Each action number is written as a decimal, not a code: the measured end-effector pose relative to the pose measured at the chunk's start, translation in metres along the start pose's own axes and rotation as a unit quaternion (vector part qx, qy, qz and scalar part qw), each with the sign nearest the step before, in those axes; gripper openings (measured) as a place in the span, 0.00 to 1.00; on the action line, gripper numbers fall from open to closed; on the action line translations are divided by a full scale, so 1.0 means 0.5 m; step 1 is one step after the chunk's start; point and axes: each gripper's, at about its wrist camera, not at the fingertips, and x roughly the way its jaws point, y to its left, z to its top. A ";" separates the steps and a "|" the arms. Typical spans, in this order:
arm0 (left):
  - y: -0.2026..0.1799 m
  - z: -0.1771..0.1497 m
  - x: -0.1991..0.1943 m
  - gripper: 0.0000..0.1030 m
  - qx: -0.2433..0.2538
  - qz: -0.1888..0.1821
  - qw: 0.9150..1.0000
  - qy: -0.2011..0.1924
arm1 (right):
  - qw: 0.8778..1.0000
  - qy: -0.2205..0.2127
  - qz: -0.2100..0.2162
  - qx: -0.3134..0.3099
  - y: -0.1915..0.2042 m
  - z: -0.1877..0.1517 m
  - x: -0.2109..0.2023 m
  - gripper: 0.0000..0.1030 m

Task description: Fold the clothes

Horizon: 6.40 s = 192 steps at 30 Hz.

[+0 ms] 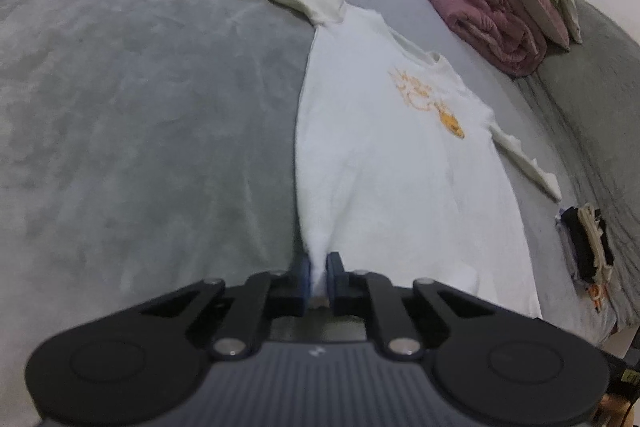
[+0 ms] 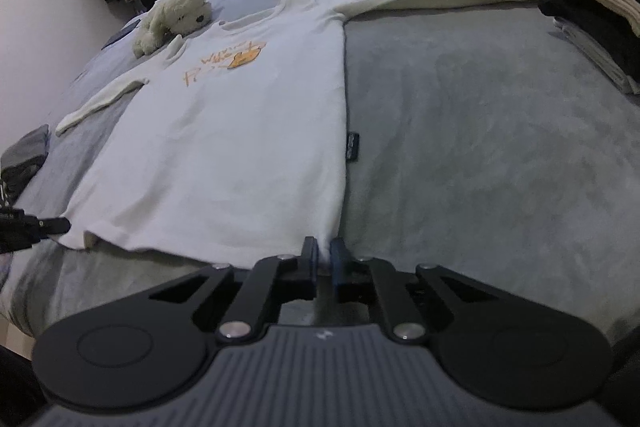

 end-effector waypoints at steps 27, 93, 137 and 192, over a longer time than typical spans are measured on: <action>-0.012 -0.005 -0.079 0.33 0.062 0.056 0.996 -0.042 | 0.998 0.016 -0.045 -0.045 -0.005 0.049 -0.051 0.12; -0.114 0.338 0.263 0.19 0.100 0.152 0.979 -0.094 | 0.999 -0.020 -0.044 0.002 -0.125 0.480 0.367 0.00; -0.147 0.328 0.269 0.22 0.137 0.158 0.974 -0.084 | 0.961 -0.061 -0.079 -0.259 -0.037 0.581 0.445 0.04; -0.086 0.351 0.272 0.00 0.057 0.139 0.984 -0.091 | 0.999 -0.037 -0.003 -0.005 -0.086 0.437 0.365 0.06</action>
